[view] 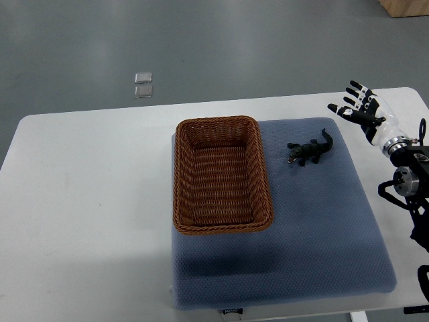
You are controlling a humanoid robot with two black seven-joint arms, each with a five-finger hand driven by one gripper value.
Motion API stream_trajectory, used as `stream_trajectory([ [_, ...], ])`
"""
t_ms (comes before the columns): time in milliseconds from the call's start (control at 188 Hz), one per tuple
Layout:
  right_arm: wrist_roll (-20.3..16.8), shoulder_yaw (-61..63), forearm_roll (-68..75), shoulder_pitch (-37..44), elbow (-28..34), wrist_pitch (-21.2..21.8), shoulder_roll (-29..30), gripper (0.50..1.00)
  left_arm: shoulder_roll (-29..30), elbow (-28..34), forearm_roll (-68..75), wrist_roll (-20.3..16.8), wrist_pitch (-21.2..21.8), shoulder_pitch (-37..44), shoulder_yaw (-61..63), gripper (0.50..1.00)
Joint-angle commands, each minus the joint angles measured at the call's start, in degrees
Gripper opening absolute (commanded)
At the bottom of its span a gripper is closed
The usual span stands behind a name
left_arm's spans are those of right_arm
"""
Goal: Place crocodile in brown basket with right hand
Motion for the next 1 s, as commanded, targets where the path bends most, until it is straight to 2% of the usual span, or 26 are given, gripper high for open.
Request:
stream_trajectory([
  [0,0.00,0.00,-0.06,-0.01,0.00,0.00,0.04,0.930,0.00,0.00,0.01,0.00,0.00,0.03,-0.03,1.000],
  [702,-0.09,-0.35,-0.41,1.31,0.97,0.00,-1.37,0.930,0.00,0.00,0.01,0.00,0.00,-0.05,-0.03,1.000],
  [861,0.09,-4.75,-0.94,1.04,2.99,0.00,-2.16,0.928,0.00,0.00,0.01,0.00,0.00,-0.05,-0.03,1.000],
  [994,0.79,-13.45,-1.03,1.40,5.36,-0.18,-5.94,0.928,0.00,0.00,0.01,0.00,0.00,0.03,-0.03,1.000],
])
